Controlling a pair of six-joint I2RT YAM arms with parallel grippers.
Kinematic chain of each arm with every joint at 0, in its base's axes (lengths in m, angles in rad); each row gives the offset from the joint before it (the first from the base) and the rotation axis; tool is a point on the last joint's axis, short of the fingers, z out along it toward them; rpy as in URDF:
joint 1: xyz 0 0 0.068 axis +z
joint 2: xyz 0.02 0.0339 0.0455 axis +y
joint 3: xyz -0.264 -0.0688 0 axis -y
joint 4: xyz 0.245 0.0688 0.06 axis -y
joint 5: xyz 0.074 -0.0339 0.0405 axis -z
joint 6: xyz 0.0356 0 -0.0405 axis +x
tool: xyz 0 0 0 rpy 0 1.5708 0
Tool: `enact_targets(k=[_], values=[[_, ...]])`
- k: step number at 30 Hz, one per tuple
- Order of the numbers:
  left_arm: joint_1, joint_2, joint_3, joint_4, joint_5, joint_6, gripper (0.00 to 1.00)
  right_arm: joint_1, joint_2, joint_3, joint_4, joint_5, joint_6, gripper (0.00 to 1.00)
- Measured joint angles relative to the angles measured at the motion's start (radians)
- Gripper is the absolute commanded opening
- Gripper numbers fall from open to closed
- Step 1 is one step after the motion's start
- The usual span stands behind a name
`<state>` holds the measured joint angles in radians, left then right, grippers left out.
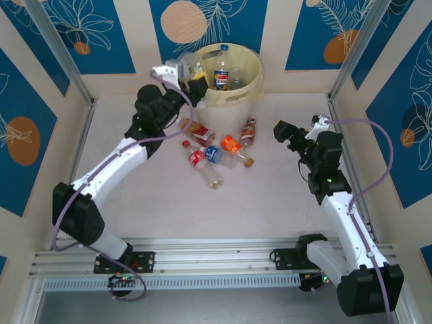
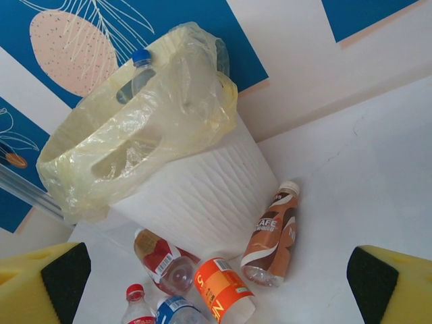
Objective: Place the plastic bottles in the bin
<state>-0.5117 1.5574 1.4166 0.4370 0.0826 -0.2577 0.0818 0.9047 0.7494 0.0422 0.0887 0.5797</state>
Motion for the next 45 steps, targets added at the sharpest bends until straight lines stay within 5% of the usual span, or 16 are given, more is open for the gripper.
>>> enact_targets(k=[13, 21, 26, 29, 33, 35, 37, 45], values=[[0.0, 0.294, 0.439, -0.132, 0.055, 0.269, 0.0, 0.002, -0.04, 0.0, -0.04, 0.001, -0.002, 0.99], [0.001, 0.439, 0.606, -0.241, -0.035, 0.344, 0.0, 0.003, -0.047, 0.0, -0.064, 0.014, -0.024, 1.0], [0.014, 0.633, 0.928, -0.421, -0.074, 0.4, 0.0, 0.003, -0.047, 0.0, -0.069, 0.021, -0.035, 1.0], [0.027, 0.674, 0.972, -0.475, -0.089, 0.415, 0.0, 0.003, -0.047, 0.0, -0.069, 0.029, -0.042, 1.0], [0.048, 0.712, 0.972, -0.488, -0.111, 0.418, 0.26, 0.003, -0.043, 0.0, -0.066, 0.043, -0.05, 0.99], [0.06, 0.737, 0.972, -0.478, -0.122, 0.418, 0.69, 0.002, -0.033, 0.001, -0.064, 0.046, -0.052, 1.0], [0.068, 0.759, 0.973, -0.476, -0.14, 0.413, 0.96, 0.001, -0.018, 0.002, -0.064, 0.046, -0.053, 1.0], [0.074, 0.822, 1.252, -0.751, -0.259, 0.224, 1.0, 0.001, 0.034, 0.008, -0.063, 0.045, -0.052, 1.0]])
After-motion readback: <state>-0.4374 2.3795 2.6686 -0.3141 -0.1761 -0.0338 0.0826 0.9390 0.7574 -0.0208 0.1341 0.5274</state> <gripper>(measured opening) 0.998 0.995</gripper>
